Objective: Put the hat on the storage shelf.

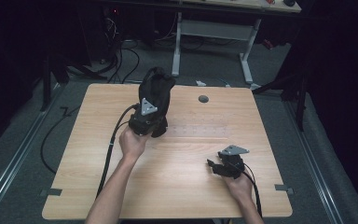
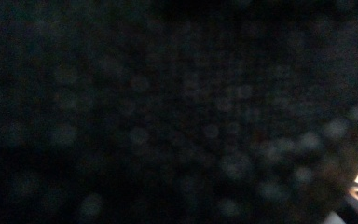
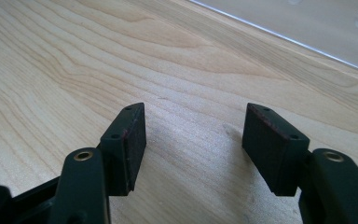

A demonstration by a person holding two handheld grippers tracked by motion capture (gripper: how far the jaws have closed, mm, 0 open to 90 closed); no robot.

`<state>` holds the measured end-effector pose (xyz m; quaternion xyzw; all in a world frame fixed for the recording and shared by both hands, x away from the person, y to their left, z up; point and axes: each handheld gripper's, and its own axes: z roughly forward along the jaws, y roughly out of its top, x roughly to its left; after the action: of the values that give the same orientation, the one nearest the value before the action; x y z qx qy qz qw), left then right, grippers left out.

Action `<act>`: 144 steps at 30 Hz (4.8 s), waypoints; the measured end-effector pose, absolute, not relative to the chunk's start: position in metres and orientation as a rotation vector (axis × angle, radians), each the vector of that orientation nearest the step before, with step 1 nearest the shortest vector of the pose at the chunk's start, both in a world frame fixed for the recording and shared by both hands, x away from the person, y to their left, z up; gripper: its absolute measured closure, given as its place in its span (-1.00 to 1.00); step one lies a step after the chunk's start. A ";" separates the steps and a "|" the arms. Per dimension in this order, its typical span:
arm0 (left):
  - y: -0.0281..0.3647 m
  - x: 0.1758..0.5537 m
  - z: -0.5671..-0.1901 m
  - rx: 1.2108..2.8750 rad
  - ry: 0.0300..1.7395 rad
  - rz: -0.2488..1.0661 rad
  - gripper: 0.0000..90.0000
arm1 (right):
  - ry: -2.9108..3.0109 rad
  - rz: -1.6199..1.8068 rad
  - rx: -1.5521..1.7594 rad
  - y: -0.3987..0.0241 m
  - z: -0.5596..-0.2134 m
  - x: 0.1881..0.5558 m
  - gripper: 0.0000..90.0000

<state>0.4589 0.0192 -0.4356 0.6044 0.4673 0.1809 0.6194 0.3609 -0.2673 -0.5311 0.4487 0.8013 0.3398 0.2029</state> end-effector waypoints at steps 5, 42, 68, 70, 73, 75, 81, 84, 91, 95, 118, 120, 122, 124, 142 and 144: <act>0.021 0.458 -0.436 1.379 1.085 0.399 0.61 | 2.236 0.948 1.251 -0.267 -0.531 0.361 -0.11; 0.062 0.433 -0.430 1.279 1.182 0.249 -0.61 | 2.234 0.946 1.250 -0.267 -0.531 0.361 -0.13; 0.101 0.398 -0.437 1.204 1.207 0.237 -0.50 | 2.231 0.947 1.262 -0.267 -0.531 0.361 -0.13; 0.102 0.396 -0.437 1.205 1.206 0.239 -0.50 | 2.231 0.947 1.262 -0.267 -0.531 0.361 -0.13; 0.103 0.393 -0.439 1.215 1.199 0.243 -0.49 | 2.232 0.947 1.261 -0.267 -0.531 0.361 -0.13; 0.102 0.391 -0.442 1.227 1.197 0.260 -0.48 | 2.231 0.948 1.263 -0.267 -0.531 0.361 -0.13; 0.105 0.387 -0.449 1.235 1.207 0.261 -0.47 | 2.231 0.947 1.260 -0.267 -0.531 0.361 -0.13; 0.107 0.385 -0.451 1.230 1.210 0.256 -0.47 | 2.231 0.947 1.260 -0.267 -0.531 0.361 -0.13; 0.110 0.377 -0.459 1.224 1.211 0.265 -0.46 | 2.231 0.947 1.262 -0.267 -0.531 0.361 -0.13; 0.110 0.373 -0.465 1.228 1.219 0.264 -0.46 | 2.231 0.947 1.262 -0.267 -0.531 0.361 -0.13; 0.097 0.367 -0.504 1.251 1.283 0.231 -0.47 | 2.230 0.946 1.262 -0.267 -0.531 0.361 -0.13; 0.095 0.367 -0.508 1.267 1.285 0.231 -0.49 | 2.230 0.947 1.264 -0.267 -0.531 0.361 -0.13; 0.092 0.367 -0.511 1.278 1.288 0.231 -0.48 | 2.230 0.947 1.264 -0.267 -0.531 0.361 -0.13; 0.091 0.366 -0.515 1.288 1.291 0.233 -0.48 | 2.230 0.947 1.264 -0.267 -0.531 0.361 -0.13; 0.070 0.365 -0.540 1.371 1.311 0.309 -0.48 | 2.230 0.946 1.262 -0.267 -0.531 0.361 -0.13; 0.068 0.365 -0.543 1.397 1.315 0.328 -0.48 | 2.230 0.946 1.262 -0.267 -0.531 0.361 -0.13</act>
<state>0.3647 0.0677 -0.5430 0.5932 0.5585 0.1393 0.5628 0.3610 -0.2666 -0.5311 0.4525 0.7993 0.3389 0.2037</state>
